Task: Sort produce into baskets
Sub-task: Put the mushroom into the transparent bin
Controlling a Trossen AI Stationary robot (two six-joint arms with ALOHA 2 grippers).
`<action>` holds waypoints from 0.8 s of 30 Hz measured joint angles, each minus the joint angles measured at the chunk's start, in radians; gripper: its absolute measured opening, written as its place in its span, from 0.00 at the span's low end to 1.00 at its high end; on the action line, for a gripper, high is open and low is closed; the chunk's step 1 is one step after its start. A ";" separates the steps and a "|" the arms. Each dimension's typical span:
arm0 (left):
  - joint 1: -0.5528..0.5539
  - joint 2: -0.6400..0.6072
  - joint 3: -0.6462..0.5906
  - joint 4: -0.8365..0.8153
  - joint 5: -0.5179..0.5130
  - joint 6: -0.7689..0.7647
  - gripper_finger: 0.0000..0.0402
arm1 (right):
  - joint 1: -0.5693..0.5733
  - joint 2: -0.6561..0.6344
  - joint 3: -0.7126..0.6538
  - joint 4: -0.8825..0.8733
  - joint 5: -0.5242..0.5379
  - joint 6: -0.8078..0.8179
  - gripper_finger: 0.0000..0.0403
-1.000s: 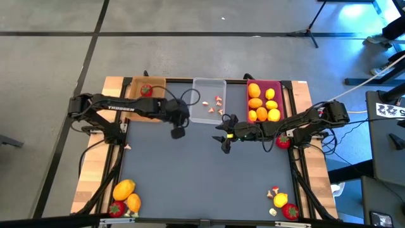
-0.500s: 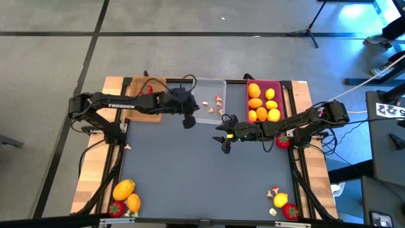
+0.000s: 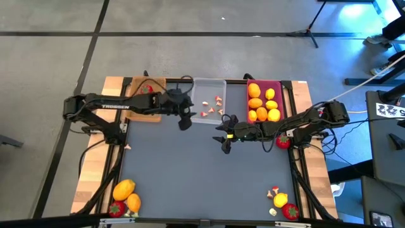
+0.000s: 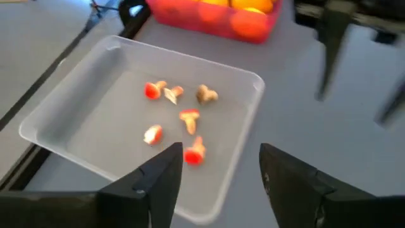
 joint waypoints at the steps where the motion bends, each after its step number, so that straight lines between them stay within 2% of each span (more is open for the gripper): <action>1: -0.014 -0.018 0.000 -0.027 0.000 0.002 0.52 | 0.000 0.000 0.000 -0.005 0.000 0.000 0.60; 5: -0.076 -0.101 0.000 -0.153 0.002 -0.011 0.52 | 0.000 0.000 0.000 -0.011 0.000 0.000 0.60; 13: -0.220 -0.222 0.001 -0.408 0.003 -0.155 0.50 | 0.000 0.000 0.000 -0.012 0.000 0.000 0.60; 18: -0.300 -0.225 0.000 -0.591 0.002 -0.262 0.50 | 0.000 0.000 0.000 -0.013 0.000 0.000 0.60; 24: -0.356 -0.170 -0.008 -0.778 0.002 -0.340 0.50 | 0.000 0.000 0.000 -0.013 0.000 0.000 0.60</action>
